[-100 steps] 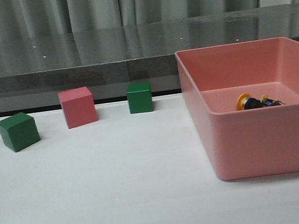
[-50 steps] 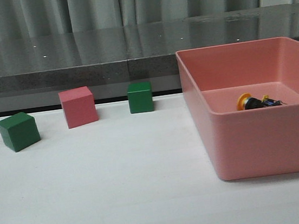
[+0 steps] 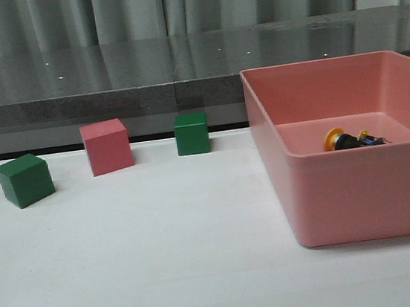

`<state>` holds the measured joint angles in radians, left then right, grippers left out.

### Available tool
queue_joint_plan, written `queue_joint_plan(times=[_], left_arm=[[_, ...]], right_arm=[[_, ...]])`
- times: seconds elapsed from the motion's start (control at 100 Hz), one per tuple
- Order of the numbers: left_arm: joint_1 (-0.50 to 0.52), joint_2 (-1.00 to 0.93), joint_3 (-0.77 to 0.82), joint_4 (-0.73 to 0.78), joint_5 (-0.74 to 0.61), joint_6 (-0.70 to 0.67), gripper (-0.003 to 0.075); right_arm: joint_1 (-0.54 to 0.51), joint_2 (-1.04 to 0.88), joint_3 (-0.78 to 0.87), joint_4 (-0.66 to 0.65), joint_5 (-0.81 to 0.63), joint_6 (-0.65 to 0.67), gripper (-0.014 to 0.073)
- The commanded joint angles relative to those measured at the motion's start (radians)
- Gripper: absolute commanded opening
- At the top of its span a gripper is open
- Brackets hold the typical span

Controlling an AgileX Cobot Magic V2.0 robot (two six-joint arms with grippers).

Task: Place and stand button with both arms
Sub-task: 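Reach the right gripper down into the pink bin over the yellow button, then grasp the button body with the right gripper and lift it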

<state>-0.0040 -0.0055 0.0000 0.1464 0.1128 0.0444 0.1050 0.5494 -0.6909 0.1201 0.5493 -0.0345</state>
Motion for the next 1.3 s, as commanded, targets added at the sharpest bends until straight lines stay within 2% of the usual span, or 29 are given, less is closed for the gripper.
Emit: queue_joint_plan(times=[0.0,0.2,0.3,0.37,0.44,0.56,0.63,0.8,0.98,1.29], left_arm=[[0.002,-0.029,0.044,-0.01,-0.076,-0.009,-0.0019],[0.002,-0.029,0.044,-0.01,-0.076,-0.009,-0.0019],[0.002,-0.029,0.044,-0.01,-0.076,-0.009,-0.0019],[0.002,-0.029,0.044,-0.01,-0.076,-0.009,-0.0019],[0.002,-0.029,0.044,-0.01,-0.076,-0.009,-0.0019],[0.002,-0.029,0.044,-0.01,-0.076,-0.009,-0.0019],[0.002,-0.029,0.044,-0.01,-0.076,-0.009,-0.0019],[0.002,-0.029,0.044,-0.01,-0.076,-0.009,-0.0019],[0.002,-0.029,0.044,-0.01,-0.076,-0.009,-0.0019],[0.002,-0.029,0.044,-0.01,-0.076,-0.009,-0.0019]], right_arm=[[0.002,0.136,-0.103,0.058,-0.067,0.003,-0.0114],[0.003,0.429,-0.242,0.093,-0.094,-0.071,-0.0109],[0.003,0.544,-0.303,0.137,-0.094,-0.107,-0.0053],[0.003,0.615,-0.334,0.168,-0.094,-0.125,0.0041],[0.003,0.674,-0.358,0.172,-0.092,-0.165,0.0173],[0.004,0.746,-0.375,0.172,-0.092,-0.242,0.0447],[0.016,0.776,-0.375,0.172,-0.108,-0.288,0.0529],[0.072,0.856,-0.375,0.172,-0.117,-0.45,0.0542],[0.086,0.964,-0.376,0.163,-0.15,-0.458,0.0542],[0.086,1.113,-0.376,0.071,-0.197,-0.459,0.0542]])
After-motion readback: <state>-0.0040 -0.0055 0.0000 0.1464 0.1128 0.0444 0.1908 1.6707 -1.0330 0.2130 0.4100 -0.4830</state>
